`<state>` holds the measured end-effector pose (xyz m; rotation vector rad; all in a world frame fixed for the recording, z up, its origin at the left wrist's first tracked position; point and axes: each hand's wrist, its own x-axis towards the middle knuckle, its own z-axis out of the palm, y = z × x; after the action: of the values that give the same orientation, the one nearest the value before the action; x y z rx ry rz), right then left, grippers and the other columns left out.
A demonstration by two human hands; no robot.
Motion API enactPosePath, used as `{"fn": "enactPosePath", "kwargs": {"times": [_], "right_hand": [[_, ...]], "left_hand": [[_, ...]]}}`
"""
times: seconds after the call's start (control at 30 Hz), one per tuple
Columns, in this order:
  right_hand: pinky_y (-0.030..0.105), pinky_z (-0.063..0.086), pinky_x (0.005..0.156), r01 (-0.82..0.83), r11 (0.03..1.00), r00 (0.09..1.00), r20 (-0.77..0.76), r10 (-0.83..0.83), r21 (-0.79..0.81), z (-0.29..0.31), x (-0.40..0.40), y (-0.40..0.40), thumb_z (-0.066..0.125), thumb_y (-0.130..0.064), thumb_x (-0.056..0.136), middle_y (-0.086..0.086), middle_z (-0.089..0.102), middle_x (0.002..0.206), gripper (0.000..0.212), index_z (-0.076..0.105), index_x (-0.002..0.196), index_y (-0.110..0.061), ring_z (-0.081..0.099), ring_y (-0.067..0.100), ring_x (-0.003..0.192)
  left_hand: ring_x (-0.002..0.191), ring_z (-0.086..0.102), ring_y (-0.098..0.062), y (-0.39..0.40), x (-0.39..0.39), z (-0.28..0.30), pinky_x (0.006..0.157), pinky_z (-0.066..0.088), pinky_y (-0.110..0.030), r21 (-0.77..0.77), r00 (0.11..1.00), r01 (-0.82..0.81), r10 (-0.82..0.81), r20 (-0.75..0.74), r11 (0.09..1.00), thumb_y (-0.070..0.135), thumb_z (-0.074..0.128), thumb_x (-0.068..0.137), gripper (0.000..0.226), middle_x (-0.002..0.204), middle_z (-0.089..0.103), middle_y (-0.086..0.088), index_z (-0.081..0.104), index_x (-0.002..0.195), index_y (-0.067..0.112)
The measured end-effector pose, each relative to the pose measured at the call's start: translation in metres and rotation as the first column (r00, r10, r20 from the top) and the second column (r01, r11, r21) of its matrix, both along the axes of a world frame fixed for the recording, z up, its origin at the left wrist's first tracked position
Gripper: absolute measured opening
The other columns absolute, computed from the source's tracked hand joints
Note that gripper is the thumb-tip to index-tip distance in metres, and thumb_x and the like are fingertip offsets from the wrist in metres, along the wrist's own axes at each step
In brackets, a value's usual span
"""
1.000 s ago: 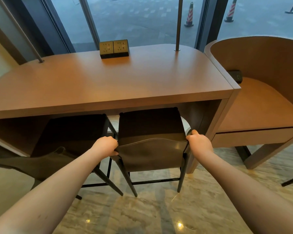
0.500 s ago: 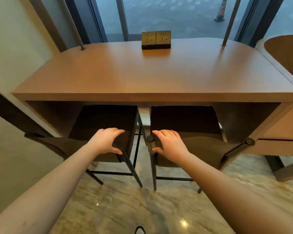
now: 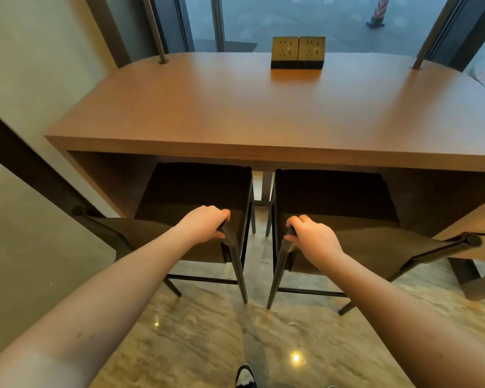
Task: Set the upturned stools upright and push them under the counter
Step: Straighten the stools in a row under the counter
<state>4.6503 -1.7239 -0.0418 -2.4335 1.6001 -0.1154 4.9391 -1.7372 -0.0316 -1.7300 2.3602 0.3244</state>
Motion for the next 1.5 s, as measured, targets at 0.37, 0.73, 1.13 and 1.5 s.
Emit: {"fn": "enactPosePath", "kwargs": {"times": [0.37,0.73,1.13,1.5], "right_hand": [[0.028,0.056,0.07,0.027,0.999,0.999,0.018,-0.027,-0.033,-0.006,0.013,-0.005,0.06,-0.029,0.095,0.005,0.059,0.112,0.033,0.052,0.124,-0.015,0.064,0.02,0.084],[0.025,0.041,0.076,-0.029,0.999,0.998,0.049,0.031,-0.043,-0.016,0.003,-0.014,0.06,-0.028,0.095,0.002,0.057,0.113,0.026,0.052,0.118,-0.02,0.056,0.02,0.092],[0.026,0.038,0.075,-0.041,0.998,0.997,0.058,0.044,-0.052,-0.019,-0.004,-0.017,0.06,-0.029,0.095,0.001,0.057,0.111,0.025,0.052,0.117,-0.021,0.045,0.014,0.085],[0.027,0.041,0.076,-0.016,0.998,0.996,0.088,0.02,-0.055,-0.018,0.001,-0.018,0.06,-0.029,0.095,0.001,0.057,0.111,0.023,0.053,0.116,-0.021,0.054,0.02,0.09]], "left_hand": [[0.082,0.059,-0.011,-0.002,0.003,0.0,0.067,0.042,-0.021,0.003,0.997,0.027,-0.027,-0.067,1.0,0.024,0.073,0.089,0.036,0.102,0.066,0.0,0.057,0.121,0.02],[0.081,0.061,-0.011,-0.003,0.007,-0.005,0.063,0.039,-0.017,-0.012,0.995,0.018,-0.019,-0.103,1.0,0.025,0.073,0.089,0.035,0.1,0.066,0.0,0.058,0.12,0.02],[0.089,0.067,-0.016,-0.003,0.006,-0.007,0.068,0.045,-0.021,-0.035,0.995,0.016,-0.019,-0.095,0.999,0.024,0.073,0.089,0.036,0.102,0.066,-0.001,0.058,0.121,0.019],[0.083,0.059,-0.01,-0.006,0.007,-0.007,0.068,0.043,-0.019,-0.02,0.996,0.007,-0.009,-0.087,1.0,0.024,0.074,0.088,0.036,0.102,0.066,0.0,0.058,0.12,0.021]]}}
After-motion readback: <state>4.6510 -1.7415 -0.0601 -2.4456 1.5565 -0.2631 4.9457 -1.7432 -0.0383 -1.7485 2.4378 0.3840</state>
